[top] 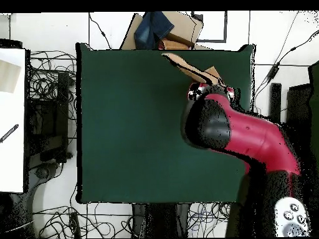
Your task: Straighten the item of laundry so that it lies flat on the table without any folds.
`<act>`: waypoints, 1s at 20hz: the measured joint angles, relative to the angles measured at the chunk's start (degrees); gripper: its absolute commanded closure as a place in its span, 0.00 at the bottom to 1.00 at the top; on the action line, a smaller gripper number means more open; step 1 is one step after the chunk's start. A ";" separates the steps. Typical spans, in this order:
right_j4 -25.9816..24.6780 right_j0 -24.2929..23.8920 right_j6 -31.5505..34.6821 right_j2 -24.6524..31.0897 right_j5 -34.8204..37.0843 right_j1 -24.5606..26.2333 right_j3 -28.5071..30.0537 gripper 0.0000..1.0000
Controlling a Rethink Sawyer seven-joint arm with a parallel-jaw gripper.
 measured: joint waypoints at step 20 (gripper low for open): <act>1.84 21.18 0.96 -8.25 -26.86 15.25 6.65 0.00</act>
